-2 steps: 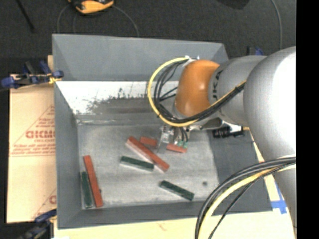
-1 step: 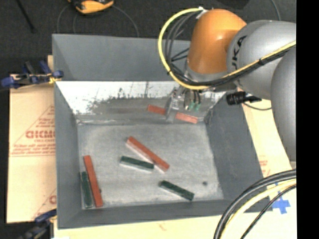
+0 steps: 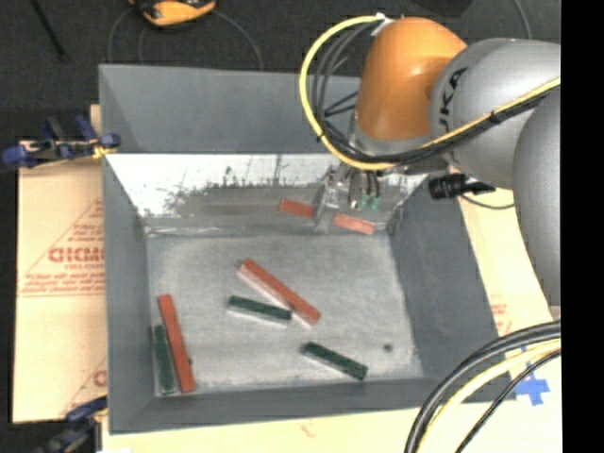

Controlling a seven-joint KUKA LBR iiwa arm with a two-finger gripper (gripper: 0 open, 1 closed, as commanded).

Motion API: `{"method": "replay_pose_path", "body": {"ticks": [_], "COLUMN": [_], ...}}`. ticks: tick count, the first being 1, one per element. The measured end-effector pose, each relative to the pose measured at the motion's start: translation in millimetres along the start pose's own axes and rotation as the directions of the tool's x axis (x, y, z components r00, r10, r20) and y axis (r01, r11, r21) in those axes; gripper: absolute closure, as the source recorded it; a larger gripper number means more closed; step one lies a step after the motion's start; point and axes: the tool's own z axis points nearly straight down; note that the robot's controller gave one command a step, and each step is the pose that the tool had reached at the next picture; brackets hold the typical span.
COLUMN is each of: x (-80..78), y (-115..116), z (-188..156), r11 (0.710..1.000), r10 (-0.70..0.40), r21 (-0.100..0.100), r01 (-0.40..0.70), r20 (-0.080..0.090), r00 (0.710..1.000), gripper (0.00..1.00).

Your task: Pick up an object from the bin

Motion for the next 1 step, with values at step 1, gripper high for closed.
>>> {"method": "replay_pose_path", "body": {"ticks": [1], "x": [4.8], "y": [0.6], "z": [-2.5], "r11": [1.000], "r10": [0.005], "r21": [0.002], "r01": [-0.005], "r20": [-0.004], "r00": [1.000], "gripper": [1.00]}}
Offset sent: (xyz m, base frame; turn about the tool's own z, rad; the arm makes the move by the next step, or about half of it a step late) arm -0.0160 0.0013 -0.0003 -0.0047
